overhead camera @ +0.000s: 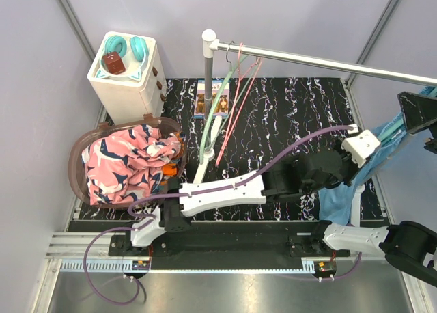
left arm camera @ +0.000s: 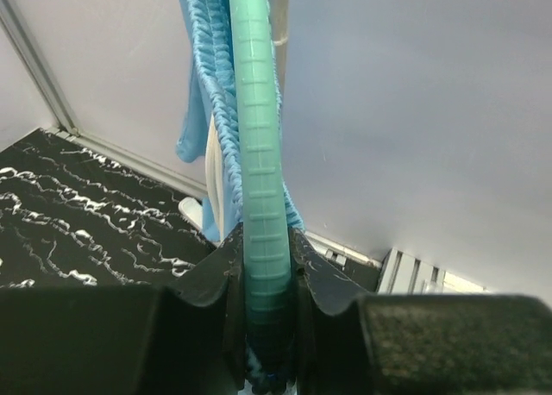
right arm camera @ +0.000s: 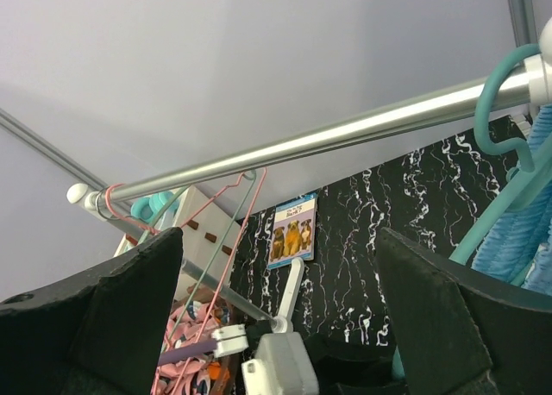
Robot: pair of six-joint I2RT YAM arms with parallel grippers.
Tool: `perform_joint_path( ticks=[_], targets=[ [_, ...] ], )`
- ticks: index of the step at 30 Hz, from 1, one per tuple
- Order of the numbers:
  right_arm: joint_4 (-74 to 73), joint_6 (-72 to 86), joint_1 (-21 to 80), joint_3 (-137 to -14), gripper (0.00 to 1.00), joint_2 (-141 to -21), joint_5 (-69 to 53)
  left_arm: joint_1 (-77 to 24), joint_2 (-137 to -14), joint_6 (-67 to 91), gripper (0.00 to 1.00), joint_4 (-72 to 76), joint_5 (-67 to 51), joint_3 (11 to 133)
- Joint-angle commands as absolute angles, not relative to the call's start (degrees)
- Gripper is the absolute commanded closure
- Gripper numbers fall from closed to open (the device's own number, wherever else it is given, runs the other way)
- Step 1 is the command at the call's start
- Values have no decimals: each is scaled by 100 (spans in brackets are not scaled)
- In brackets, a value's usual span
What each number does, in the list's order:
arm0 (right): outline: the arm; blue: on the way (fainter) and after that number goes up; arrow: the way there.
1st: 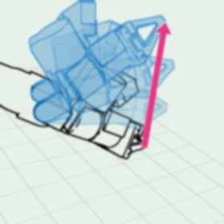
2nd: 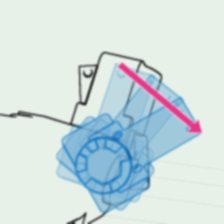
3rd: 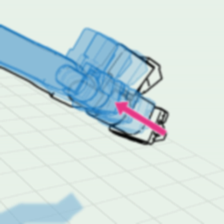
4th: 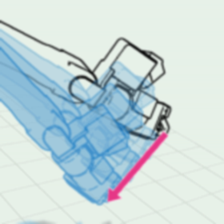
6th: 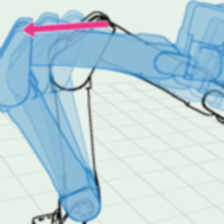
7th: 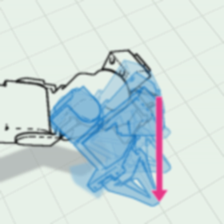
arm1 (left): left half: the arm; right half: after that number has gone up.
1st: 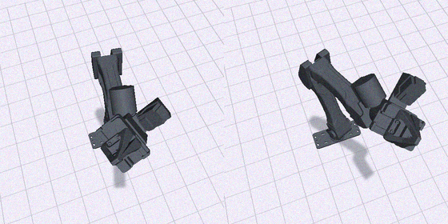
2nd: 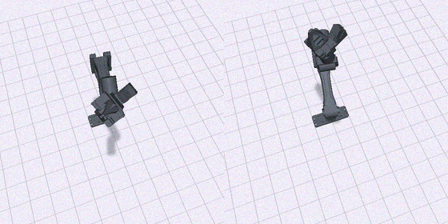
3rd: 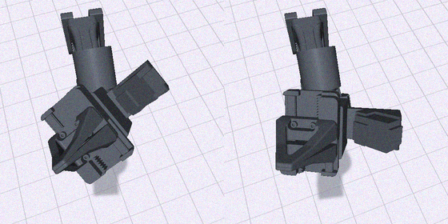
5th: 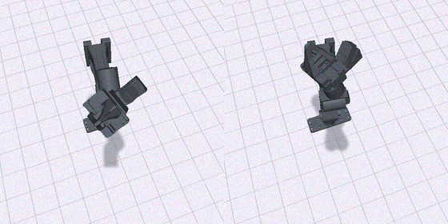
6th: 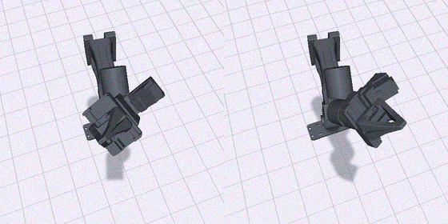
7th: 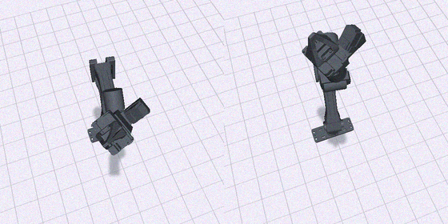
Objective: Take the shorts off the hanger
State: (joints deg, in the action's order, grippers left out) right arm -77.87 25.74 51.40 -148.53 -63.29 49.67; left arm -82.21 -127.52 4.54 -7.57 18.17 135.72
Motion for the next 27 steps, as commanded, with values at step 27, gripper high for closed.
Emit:
perform_joint_path(
  ticks=[27],
  targets=[
    [-8764,4175,5177,-13597,0,-6311,4852,-7304,-10345,1292,100,-1969,1354,14282]
  ],
)
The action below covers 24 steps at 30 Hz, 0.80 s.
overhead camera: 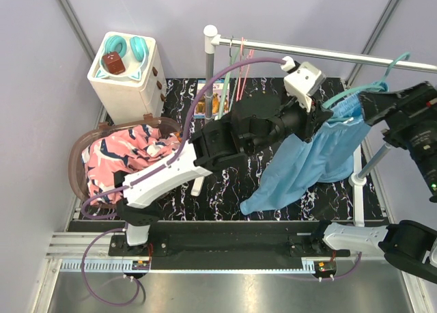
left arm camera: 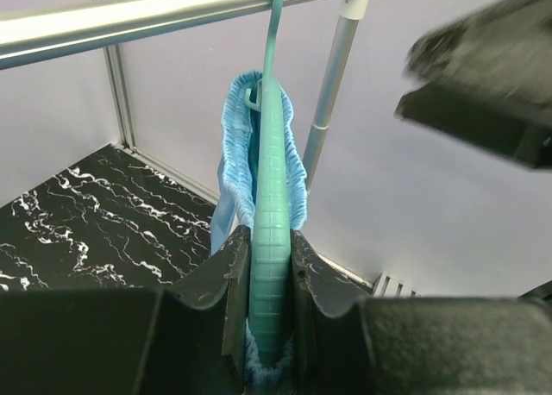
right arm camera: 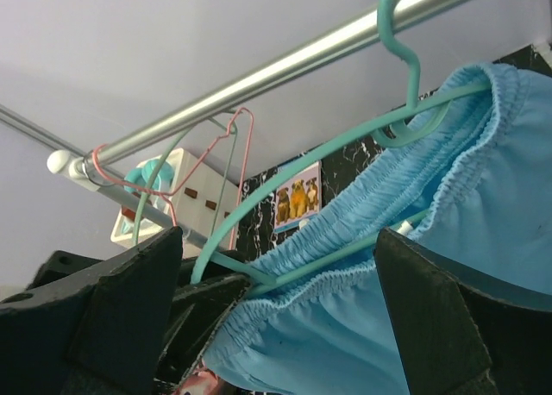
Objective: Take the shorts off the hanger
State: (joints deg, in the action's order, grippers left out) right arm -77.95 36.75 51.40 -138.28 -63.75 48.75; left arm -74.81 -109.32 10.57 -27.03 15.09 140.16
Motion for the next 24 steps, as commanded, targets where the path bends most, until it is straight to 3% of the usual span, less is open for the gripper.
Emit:
perform_joint_path(
  ticks=[1,9,18,24],
  targets=[
    [-8737,4166,5168,-13553,0,-6311,4825,-7278,-10310,1327,100,-1908,1275,14274],
    [-9271,4824,5177,-13808,0,-6469,5211,-7198,-10143,1758,100,-1380,475,14379],
    [-8789,5404,5177,-12903,0,-5722,5238,-7058,-10046,1740,100,-1046,308,14414],
    [-8599,6924,5177,-12237,2,-5608,5063,-7058,-9809,1723,100,-1274,264,13932]
  ],
)
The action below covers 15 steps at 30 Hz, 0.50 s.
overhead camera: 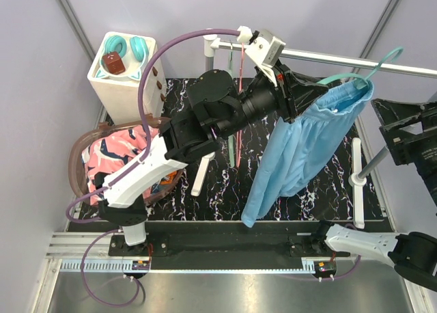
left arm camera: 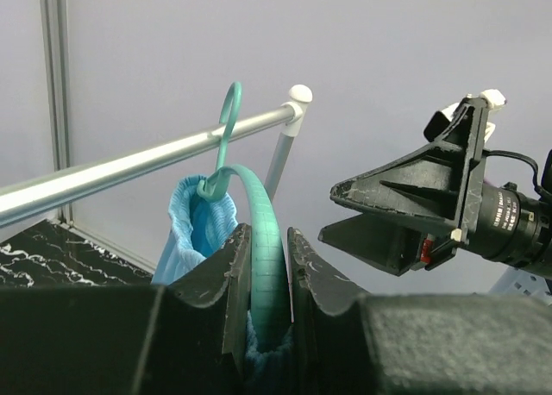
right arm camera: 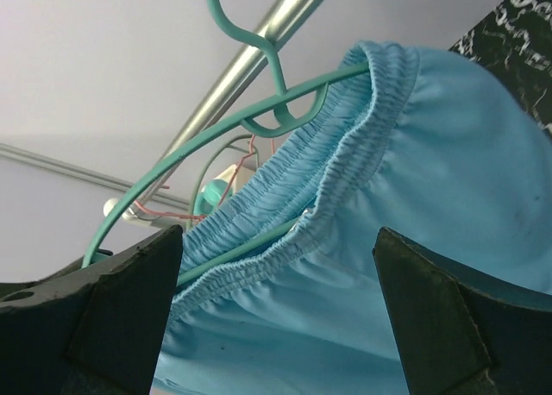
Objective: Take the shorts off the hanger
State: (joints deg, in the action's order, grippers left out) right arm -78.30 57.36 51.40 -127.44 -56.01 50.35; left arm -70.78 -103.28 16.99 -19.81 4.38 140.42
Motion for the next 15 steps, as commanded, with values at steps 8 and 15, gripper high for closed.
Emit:
perform_joint_path(
  ticks=[8,15],
  targets=[
    [-6848,7269,5168,-11461,4,-5773,4395,-7058,-9589,1723,100,-1318,158,13597],
    [-5829,7471,5168,-11462,9,-5801,4526,-7084,-9457,1661,100,-1450,141,13526]
  ],
)
